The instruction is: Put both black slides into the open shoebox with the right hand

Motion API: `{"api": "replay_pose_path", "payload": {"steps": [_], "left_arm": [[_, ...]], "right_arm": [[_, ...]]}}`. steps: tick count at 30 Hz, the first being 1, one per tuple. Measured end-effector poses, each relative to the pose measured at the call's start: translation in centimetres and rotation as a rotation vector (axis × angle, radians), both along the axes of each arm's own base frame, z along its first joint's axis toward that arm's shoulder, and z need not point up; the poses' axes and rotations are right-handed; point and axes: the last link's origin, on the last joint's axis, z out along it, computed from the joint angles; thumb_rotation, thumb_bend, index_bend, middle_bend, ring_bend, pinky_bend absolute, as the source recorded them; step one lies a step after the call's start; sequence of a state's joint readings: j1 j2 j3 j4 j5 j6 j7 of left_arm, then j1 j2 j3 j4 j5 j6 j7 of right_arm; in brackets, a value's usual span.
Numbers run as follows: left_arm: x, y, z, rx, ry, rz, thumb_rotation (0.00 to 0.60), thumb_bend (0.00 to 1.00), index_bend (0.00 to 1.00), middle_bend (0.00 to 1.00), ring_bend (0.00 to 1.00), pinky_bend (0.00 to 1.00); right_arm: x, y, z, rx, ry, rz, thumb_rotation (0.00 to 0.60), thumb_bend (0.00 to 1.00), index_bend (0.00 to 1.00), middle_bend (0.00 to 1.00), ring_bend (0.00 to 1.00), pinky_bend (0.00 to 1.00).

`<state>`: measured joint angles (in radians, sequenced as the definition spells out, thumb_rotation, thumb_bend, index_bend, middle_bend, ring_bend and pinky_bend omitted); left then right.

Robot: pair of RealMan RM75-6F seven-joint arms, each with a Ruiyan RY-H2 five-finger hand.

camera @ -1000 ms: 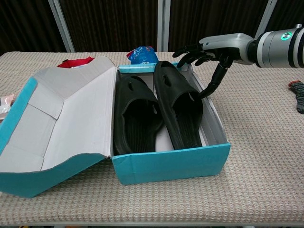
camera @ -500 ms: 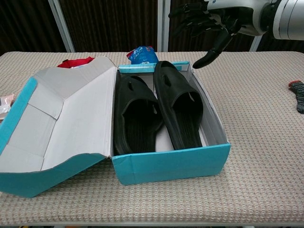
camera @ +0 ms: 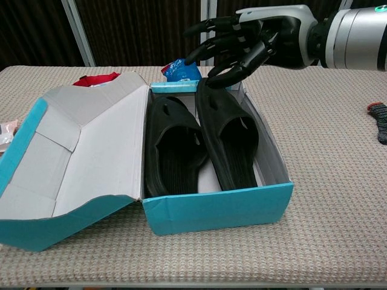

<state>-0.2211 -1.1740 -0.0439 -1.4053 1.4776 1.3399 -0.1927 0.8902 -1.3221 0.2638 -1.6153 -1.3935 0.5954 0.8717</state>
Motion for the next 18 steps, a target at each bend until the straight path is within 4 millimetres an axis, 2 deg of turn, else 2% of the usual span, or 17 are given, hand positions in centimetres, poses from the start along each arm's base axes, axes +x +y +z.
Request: {"api": "replay_pose_path", "payload": {"steps": [7, 15, 18], "left_arm": [[-0.3, 0.0, 0.1, 0.003, -0.006, 0.007, 0.6, 0.12, 0.24, 0.23, 0.12, 0.19], [-0.4, -0.1, 0.2, 0.003, -0.007, 0.007, 0.6, 0.12, 0.24, 0.23, 0.12, 0.19], [-0.3, -0.2, 0.1, 0.003, -0.006, 0.006, 0.6, 0.12, 0.24, 0.23, 0.12, 0.19]], "right_arm": [[-1.1, -0.1, -1.9, 0.05, 0.04, -0.004, 0.6, 0.13, 0.1, 0.19, 0.04, 0.17], [-3.6, -1.1, -4.0, 0.074, 0.138, -0.04, 0.6, 0.14, 0.1, 0.18, 0.03, 0.17], [-3.6, -1.1, -4.3, 0.08, 0.146, -0.039, 0.6, 0.14, 0.1, 0.18, 0.02, 0.17]]}}
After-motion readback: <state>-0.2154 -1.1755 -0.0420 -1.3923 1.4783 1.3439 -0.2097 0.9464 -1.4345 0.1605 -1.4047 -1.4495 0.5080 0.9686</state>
